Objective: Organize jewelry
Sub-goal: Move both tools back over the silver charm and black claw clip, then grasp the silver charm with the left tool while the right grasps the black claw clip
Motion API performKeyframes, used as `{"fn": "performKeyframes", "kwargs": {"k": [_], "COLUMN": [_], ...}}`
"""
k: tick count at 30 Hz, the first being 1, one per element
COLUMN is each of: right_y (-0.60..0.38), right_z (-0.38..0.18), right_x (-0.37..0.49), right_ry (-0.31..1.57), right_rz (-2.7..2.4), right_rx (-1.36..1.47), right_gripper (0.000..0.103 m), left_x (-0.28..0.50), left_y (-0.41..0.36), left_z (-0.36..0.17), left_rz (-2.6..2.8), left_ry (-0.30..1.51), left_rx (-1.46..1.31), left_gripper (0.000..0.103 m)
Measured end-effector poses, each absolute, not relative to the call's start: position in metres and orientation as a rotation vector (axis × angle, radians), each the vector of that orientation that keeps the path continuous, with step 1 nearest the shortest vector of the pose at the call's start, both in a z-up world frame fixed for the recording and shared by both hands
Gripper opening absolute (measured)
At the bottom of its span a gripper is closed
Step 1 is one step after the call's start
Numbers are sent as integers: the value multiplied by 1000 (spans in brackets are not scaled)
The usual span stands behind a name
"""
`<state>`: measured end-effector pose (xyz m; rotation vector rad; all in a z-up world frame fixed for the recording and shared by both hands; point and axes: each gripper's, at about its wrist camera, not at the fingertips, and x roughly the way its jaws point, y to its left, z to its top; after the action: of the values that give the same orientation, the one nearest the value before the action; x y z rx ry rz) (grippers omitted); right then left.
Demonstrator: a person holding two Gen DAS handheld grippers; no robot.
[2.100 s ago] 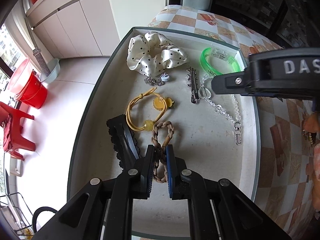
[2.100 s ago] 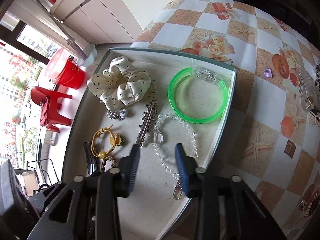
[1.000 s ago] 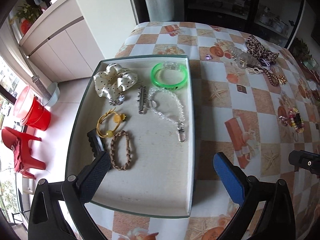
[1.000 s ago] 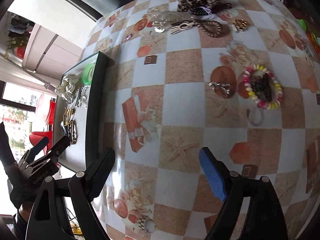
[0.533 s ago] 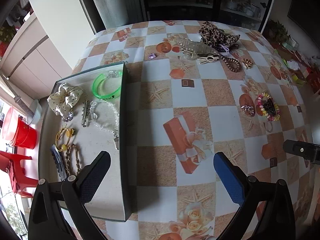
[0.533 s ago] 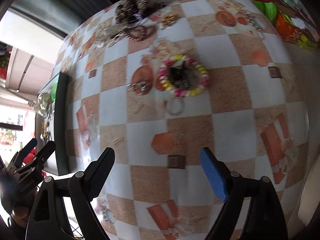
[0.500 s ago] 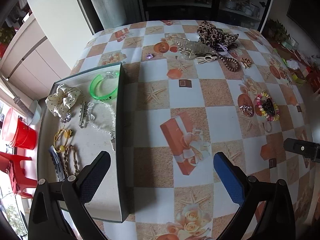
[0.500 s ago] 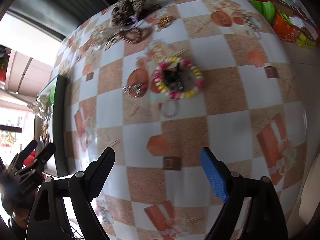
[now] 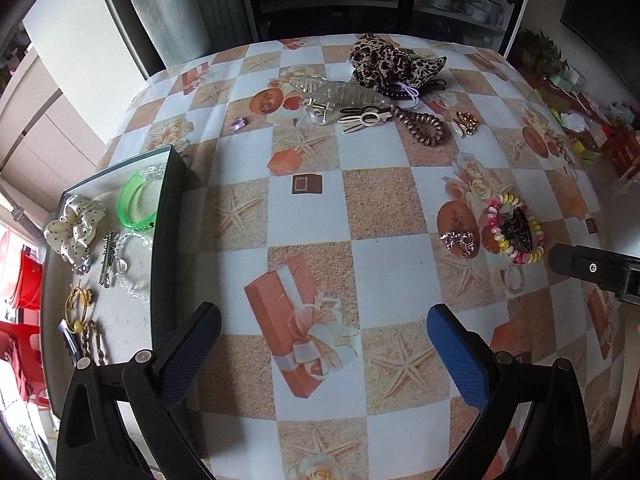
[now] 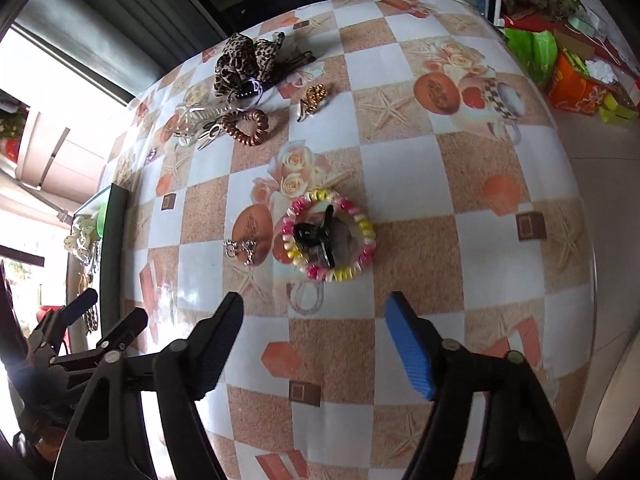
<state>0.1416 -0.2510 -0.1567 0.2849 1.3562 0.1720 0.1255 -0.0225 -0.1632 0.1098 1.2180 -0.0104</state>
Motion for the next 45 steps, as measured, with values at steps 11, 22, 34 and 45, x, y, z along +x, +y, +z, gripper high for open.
{"fn": "performKeyframes", "kwargs": {"k": [11,22,34,45], "right_y": [-246,-244,-265,-272], "right_z": [-181,-194,-197,-188], "right_x": [169,183,181,178], "right_ry": [1375,1385,1367,1338], "right_rz": [225,245,247,260], "right_rx": [302,258,332,359], "right_gripper": [47,25,24,24], "left_x": [146,162,180,178], "left_y": [-53,-77,-107,-116], "left_z": [-180,-196,-216,-214], "left_rz": [-112,-186,-249,-282], "left_ry": [1211,1219,1247,1208], "left_rx": [108,131,167,200], "left_gripper": [103,98,76,36]}}
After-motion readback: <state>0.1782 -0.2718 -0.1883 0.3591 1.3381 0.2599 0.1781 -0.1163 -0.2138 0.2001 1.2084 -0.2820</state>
